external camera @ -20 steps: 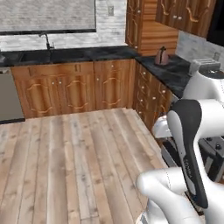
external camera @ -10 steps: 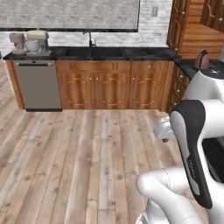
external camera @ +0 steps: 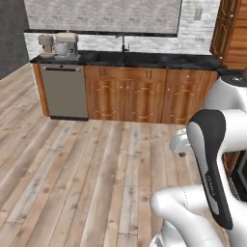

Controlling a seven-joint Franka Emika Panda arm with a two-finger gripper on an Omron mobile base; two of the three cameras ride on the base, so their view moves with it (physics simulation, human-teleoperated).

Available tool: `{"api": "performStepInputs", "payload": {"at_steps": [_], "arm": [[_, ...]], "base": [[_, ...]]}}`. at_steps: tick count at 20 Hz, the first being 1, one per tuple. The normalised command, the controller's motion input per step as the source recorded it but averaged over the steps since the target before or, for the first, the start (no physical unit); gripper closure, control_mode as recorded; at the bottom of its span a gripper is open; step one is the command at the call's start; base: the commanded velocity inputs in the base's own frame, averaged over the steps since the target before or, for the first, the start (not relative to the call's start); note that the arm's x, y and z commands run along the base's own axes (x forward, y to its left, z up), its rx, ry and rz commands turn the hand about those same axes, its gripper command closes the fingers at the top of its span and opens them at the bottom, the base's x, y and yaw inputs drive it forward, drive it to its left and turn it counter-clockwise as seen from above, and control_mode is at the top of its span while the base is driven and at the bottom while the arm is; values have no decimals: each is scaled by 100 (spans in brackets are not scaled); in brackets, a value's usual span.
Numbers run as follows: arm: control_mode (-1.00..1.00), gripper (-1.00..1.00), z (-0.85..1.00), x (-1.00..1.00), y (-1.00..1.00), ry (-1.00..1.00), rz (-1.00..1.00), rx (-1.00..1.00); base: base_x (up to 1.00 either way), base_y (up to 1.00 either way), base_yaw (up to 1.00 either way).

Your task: Navigate to the stand mixer.

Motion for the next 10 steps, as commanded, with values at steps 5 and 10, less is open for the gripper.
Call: {"api": "performStepInputs", "payload": {"at_steps": [5,10], "arm": [[100,-100,0,0,0,0,0,0],[100,-100,0,0,0,0,0,0]], "base": [[49,19,33],[100,49,6]]}}
